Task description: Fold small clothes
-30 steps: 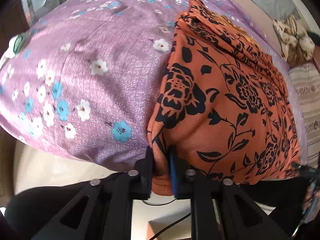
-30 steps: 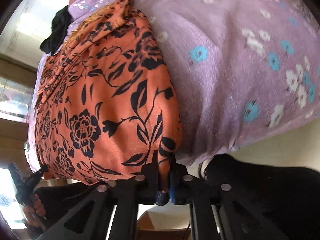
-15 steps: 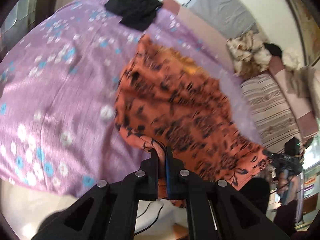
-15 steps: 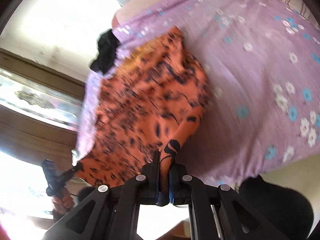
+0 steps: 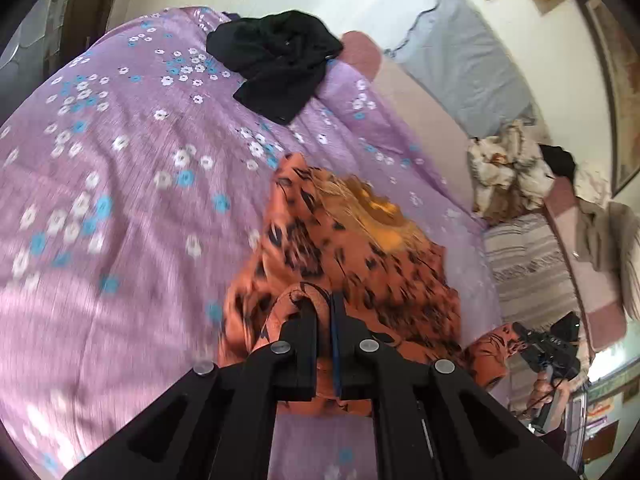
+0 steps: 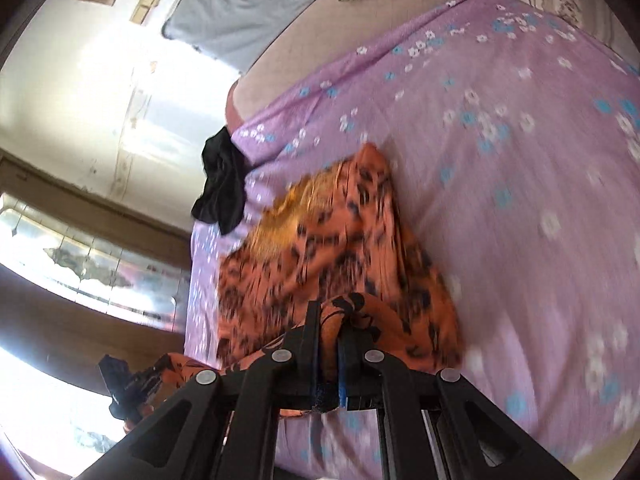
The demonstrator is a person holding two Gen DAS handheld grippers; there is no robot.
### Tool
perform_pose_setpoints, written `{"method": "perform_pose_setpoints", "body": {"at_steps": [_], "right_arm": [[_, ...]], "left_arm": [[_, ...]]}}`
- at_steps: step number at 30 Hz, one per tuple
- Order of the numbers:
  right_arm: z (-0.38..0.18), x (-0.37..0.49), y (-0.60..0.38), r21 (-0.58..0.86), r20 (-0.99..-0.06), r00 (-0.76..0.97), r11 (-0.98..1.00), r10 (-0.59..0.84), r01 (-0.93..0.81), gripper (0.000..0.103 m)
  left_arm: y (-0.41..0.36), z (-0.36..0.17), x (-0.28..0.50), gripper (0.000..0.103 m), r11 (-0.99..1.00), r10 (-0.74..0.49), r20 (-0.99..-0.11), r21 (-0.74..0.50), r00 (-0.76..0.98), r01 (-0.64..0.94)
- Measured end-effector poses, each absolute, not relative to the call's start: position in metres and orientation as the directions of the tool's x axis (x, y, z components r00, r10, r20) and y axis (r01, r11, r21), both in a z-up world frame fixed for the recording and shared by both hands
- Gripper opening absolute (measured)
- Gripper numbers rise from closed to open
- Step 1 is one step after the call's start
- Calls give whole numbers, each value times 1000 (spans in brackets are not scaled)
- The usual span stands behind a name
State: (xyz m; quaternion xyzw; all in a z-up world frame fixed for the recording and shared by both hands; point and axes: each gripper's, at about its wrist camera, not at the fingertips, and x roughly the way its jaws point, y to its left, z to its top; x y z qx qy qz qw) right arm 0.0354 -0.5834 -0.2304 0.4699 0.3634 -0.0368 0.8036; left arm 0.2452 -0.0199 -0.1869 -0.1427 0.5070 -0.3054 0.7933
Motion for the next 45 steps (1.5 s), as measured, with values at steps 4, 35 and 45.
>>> {"method": "perform_pose_setpoints", "body": {"at_steps": [4, 35, 45], "right_arm": [[-244, 87, -615, 751, -599, 757, 512, 261, 417, 7], [-253, 129, -645, 781, -428, 904, 500, -6, 374, 87], [-233, 188, -469, 449, -687, 691, 879, 224, 161, 41]], "left_arm": [[-46, -196, 299, 5, 792, -603, -745, -515, 285, 329], [-49, -200, 231, 78, 886, -411, -664, -453, 625, 102], [-127, -246, 212, 78, 949, -300, -841, -216, 450, 231]]}}
